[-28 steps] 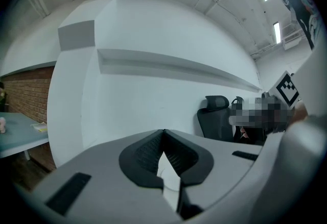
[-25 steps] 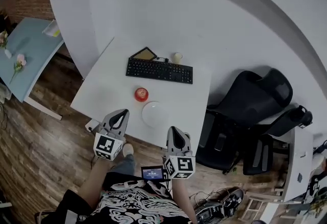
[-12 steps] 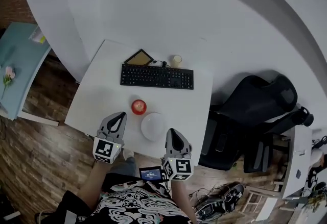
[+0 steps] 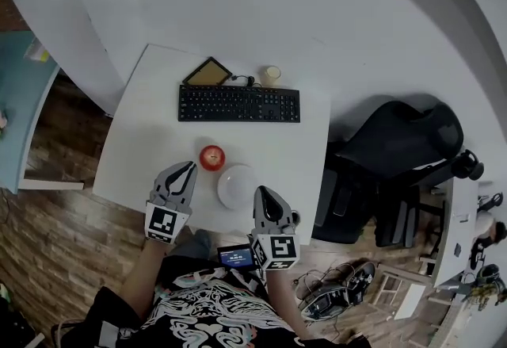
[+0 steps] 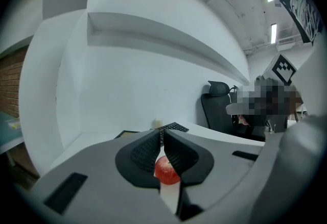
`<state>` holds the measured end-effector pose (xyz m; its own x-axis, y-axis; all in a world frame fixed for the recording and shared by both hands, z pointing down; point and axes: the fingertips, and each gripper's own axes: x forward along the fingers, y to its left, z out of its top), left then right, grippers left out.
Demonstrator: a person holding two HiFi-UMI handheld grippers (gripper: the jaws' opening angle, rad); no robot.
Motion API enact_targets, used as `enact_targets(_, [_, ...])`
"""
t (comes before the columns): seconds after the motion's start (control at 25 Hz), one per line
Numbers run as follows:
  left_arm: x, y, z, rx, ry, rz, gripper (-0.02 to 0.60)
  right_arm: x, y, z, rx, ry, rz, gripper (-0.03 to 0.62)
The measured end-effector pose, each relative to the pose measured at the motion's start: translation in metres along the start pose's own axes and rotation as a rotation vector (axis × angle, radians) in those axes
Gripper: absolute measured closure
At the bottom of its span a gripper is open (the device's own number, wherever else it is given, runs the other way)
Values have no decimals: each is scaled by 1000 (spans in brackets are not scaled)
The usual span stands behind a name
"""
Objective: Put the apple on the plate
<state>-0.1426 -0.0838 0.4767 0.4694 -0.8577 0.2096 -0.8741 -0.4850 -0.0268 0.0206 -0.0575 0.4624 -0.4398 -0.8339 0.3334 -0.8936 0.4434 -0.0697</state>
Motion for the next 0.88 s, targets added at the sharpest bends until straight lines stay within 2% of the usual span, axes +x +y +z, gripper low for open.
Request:
enact_targets(0.2, [12,0,-10,-23,-16,-30,566,5,-2,-8,-5,27,-7,565])
enact_targets(0.36, [13,-1,-21,-32,34,-44,566,5,-4,-11,-15,34,-8,565])
enact_targets(0.88, [26,-15,-46,-59,72,-90,551,22,-12,-25,-11,66,28,565])
